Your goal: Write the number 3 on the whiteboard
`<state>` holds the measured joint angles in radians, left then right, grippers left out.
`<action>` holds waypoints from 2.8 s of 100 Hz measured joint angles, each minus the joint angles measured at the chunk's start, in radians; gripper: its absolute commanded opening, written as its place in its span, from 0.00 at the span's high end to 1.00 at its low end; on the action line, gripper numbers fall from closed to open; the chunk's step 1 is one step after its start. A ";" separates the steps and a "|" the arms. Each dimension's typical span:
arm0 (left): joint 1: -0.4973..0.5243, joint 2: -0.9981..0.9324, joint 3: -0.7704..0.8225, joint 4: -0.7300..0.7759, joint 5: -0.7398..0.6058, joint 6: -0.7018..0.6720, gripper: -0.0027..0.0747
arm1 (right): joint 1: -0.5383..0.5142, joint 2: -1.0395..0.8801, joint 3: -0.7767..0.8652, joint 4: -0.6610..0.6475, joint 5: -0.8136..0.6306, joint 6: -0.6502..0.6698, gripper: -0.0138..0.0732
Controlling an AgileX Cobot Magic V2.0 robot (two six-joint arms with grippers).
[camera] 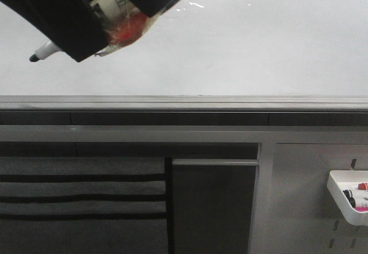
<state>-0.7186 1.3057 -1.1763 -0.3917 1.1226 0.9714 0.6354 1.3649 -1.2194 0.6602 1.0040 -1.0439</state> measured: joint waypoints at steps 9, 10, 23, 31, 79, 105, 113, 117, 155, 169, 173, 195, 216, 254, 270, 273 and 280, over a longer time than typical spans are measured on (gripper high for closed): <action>0.000 0.000 0.000 0.000 0.000 0.000 0.99 | 0.000 0.000 -0.002 0.000 -0.004 -0.001 0.68; 0.000 0.000 0.000 0.000 0.000 0.000 0.99 | 0.000 0.000 -0.002 0.000 -0.004 -0.001 0.69; 0.000 0.000 0.000 0.000 -0.006 0.005 0.99 | 0.000 0.000 -0.002 -0.007 -0.013 -0.001 0.80; 0.000 0.000 0.000 0.000 -0.006 0.005 0.99 | 0.000 0.000 -0.002 -0.008 -0.015 -0.001 0.86; 0.000 -0.008 0.000 0.032 -0.076 -0.025 0.41 | 0.000 0.000 -0.002 -0.041 -0.018 0.008 0.90; 0.055 -0.165 0.013 0.030 -0.169 -0.150 0.41 | -0.055 -0.064 -0.002 -0.249 -0.052 0.262 0.90; 0.110 -0.234 0.057 0.028 -0.177 -0.190 0.41 | -0.125 -0.110 0.022 -0.271 -0.061 0.335 0.90; 0.142 -0.271 0.092 0.028 -0.184 -0.204 0.41 | -0.173 -0.140 0.048 -0.273 -0.071 0.365 0.90; 0.330 -0.562 0.417 -0.016 -0.379 -0.307 0.41 | -0.440 -0.341 0.380 -0.085 -0.286 0.421 0.90; 0.331 -0.575 0.432 -0.022 -0.390 -0.309 0.41 | -0.438 -0.299 0.341 -0.040 -0.264 0.421 0.90; 0.331 -0.575 0.432 -0.022 -0.392 -0.309 0.41 | -0.438 -0.279 0.308 -0.033 -0.249 0.422 0.90; 0.331 -0.575 0.432 -0.024 -0.392 -0.312 0.41 | -0.396 -0.118 0.090 -0.044 -0.166 0.432 0.90; 0.331 -0.575 0.432 -0.024 -0.392 -0.312 0.41 | -0.277 0.004 -0.056 -0.268 -0.218 0.595 0.90; 0.331 -0.575 0.432 -0.024 -0.392 -0.312 0.41 | -0.275 0.187 -0.186 -0.327 -0.262 0.625 0.90; 0.331 -0.575 0.432 -0.026 -0.392 -0.312 0.41 | -0.318 0.192 -0.189 -0.331 -0.239 0.689 0.90; 0.331 -0.575 0.432 -0.026 -0.392 -0.312 0.41 | -0.330 0.186 -0.189 -0.331 -0.221 0.703 0.90; 0.331 -0.576 0.432 -0.026 -0.392 -0.312 0.41 | -0.357 0.169 -0.187 -0.345 -0.186 0.718 0.90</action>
<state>-0.3872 0.7293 -0.7443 -0.4179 0.7303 0.6591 0.2786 1.5339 -1.4062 0.3152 0.8177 -0.3260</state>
